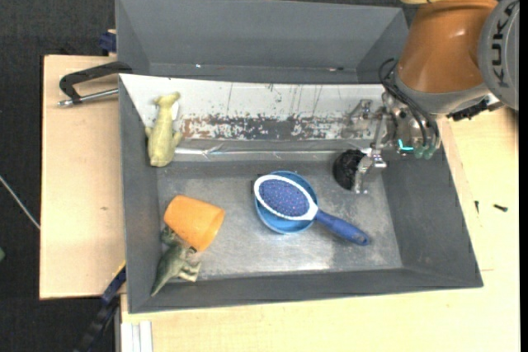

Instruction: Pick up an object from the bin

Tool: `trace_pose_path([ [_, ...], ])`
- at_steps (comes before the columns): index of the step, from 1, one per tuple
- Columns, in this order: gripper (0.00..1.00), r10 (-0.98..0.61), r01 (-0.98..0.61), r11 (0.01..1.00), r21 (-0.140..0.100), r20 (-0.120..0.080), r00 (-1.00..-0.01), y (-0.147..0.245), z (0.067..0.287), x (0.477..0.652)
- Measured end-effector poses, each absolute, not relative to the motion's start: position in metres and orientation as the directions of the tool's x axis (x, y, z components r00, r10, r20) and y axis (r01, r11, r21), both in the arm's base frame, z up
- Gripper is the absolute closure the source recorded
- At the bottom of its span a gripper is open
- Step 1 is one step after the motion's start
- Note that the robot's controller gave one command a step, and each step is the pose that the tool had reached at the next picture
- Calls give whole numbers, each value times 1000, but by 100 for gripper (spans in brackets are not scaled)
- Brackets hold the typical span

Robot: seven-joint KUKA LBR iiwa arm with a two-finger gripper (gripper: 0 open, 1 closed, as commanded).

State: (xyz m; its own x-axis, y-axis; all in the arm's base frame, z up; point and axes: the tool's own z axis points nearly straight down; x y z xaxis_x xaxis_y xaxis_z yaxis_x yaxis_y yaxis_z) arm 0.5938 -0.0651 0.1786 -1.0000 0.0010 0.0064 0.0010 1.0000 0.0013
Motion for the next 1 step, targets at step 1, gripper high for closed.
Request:
trace_pose_path([
  [1,0,128,128,992,3,-13,-992,-120,78,556],
])
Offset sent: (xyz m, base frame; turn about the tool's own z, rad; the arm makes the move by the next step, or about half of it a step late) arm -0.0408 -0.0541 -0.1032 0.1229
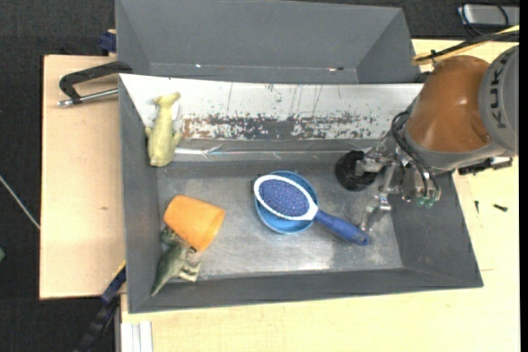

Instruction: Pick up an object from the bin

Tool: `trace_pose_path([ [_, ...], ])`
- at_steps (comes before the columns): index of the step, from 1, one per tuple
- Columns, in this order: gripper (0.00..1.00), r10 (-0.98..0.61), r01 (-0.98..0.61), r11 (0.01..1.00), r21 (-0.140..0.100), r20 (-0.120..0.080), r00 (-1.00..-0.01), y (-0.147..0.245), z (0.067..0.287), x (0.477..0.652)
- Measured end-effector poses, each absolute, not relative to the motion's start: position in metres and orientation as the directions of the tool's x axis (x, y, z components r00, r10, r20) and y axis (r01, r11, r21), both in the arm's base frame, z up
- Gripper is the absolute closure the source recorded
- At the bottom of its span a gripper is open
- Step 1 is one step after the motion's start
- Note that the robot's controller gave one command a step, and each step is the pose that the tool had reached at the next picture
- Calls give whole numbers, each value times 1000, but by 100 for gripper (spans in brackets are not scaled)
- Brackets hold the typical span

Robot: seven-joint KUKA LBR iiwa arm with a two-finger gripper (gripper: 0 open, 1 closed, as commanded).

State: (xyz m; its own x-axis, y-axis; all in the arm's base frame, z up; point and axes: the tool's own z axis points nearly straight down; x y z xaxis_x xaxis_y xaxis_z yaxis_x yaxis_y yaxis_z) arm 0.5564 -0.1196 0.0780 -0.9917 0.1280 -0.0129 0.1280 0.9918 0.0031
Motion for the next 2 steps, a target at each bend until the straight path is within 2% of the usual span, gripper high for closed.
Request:
trace_pose_path([
  [1,100,124,124,992,0,-21,-992,-120,83,559],
  [2,100,136,136,991,0,-15,-991,-120,221,560],
])
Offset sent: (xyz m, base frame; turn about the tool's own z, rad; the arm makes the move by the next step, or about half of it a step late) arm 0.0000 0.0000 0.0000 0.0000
